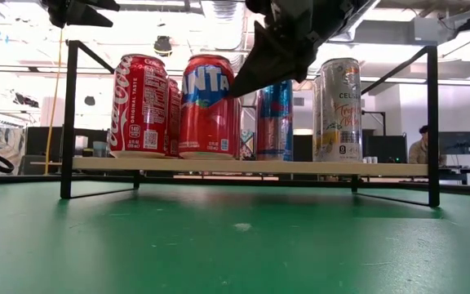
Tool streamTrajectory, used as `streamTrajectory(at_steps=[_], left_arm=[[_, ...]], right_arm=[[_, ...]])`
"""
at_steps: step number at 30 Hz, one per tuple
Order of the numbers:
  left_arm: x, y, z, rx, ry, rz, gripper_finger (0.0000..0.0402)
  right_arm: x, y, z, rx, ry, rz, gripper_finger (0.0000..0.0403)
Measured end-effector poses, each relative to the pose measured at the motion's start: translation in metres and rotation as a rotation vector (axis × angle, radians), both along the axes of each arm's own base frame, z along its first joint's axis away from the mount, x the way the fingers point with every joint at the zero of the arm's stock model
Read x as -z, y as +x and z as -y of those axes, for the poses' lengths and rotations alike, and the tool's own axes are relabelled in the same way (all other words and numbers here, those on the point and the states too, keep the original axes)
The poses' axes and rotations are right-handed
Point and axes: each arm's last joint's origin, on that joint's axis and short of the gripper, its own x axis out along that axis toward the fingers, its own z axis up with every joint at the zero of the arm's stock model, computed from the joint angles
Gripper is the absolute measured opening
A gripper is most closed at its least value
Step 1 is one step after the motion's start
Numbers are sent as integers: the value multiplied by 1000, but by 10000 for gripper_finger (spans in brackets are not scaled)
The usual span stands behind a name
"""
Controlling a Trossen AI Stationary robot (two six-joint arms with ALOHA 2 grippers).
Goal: Place canned beverage on shelf
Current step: Put the orange soda can on the shelf aligned with the other orange soda cans, then put the blue soda can on the shelf aligned with the other blue soda cans
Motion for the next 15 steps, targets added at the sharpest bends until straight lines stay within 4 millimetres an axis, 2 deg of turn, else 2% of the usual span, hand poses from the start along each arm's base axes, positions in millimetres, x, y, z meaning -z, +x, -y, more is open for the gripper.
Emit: streamTrajectory(at_steps=[11, 15], left_arm=[[0, 0, 0, 0, 0, 0, 320], [0, 0, 0, 0, 0, -1, 320]], right_arm=[[1, -5, -14, -53, 9, -23, 20], [-4, -17, -22, -59, 28, -65, 20]])
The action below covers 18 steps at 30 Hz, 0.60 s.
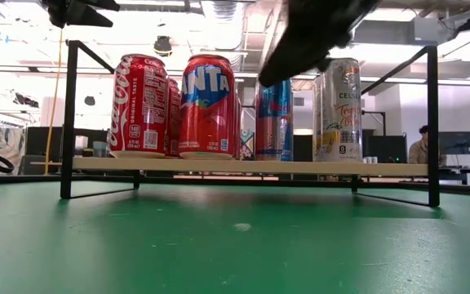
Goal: Place canned beverage on shelf
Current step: Put the blue soda can on the shelf aligned with the other blue soda cans
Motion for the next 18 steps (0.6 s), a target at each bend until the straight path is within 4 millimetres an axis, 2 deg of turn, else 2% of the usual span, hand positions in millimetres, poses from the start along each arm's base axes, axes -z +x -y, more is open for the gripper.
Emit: streamTrajectory(at_steps=[5, 10, 14, 18], left_arm=[[0, 0, 0, 0, -2, 1, 320], [0, 0, 0, 19, -6, 2, 320], [0, 0, 0, 20, -7, 2, 320], [0, 0, 0, 19, -8, 3, 320]], right_arm=[[-26, -32, -13, -22, 116, -55, 21], [-62, -76, -23, -48, 363, -113, 21], [-87, -115, -30, 16, 597, -174, 21], [-98, -154, -42, 153, 766, -268, 22]])
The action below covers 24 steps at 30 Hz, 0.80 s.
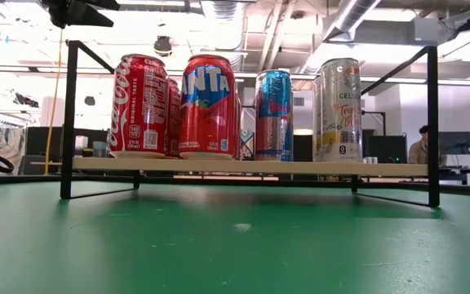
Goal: Place canned beverage on shelf
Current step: Put the blue soda can on the shelf aligned with the other blue soda cans
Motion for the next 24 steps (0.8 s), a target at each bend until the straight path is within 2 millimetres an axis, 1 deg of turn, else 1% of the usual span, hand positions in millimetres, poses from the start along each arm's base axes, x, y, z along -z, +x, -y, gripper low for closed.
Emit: streamTrajectory(at_steps=[3, 6, 9, 12, 15, 18, 20, 24], left_arm=[[0, 0, 0, 0, 0, 0, 320], [0, 0, 0, 0, 0, 1, 320], [0, 0, 0, 0, 0, 2, 320], [0, 0, 0, -1, -2, 5, 320], [-1, 0, 0, -2, -8, 13, 320], [-1, 0, 0, -2, -8, 13, 320], [-1, 0, 0, -2, -8, 13, 320], [-1, 0, 0, -2, -4, 10, 320]], right_arm=[[0, -25, -9, 88, 80, -124, 30], [1, -45, -16, 165, 116, -233, 37], [4, -60, -19, 225, 125, -324, 36], [6, -72, -19, 284, 98, -390, 28], [9, -81, -18, 321, 66, -440, 21], [9, -84, -20, 341, 74, -454, 26], [9, -84, -20, 349, 88, -458, 43], [9, -86, -20, 368, 95, -483, 92]])
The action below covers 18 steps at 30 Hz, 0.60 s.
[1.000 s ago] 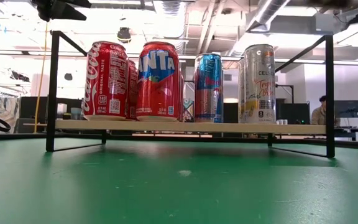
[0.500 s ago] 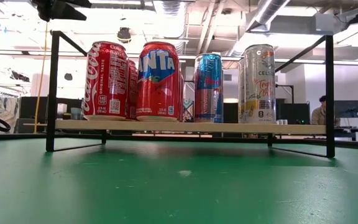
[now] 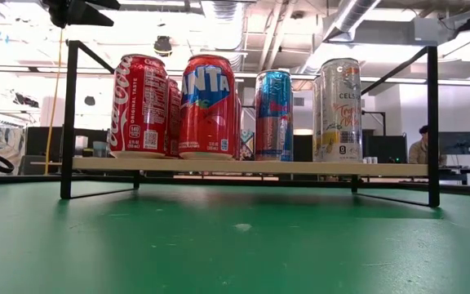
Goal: Place canned beverage on shelf
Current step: Put the blue soda can on the shelf aligned with the other blue soda cans
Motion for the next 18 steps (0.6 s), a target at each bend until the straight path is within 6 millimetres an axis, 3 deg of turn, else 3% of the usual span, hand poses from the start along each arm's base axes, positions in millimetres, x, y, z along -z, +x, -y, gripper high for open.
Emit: streamTrajectory(at_steps=[12, 18], left_arm=[[0, 0, 0, 0, 2, -2, 320], [0, 0, 0, 1, 2, -1, 320]], right_arm=[[2, -3, 4, 38, -40, -42, 318], [11, 3, -7, 37, -60, -56, 387]])
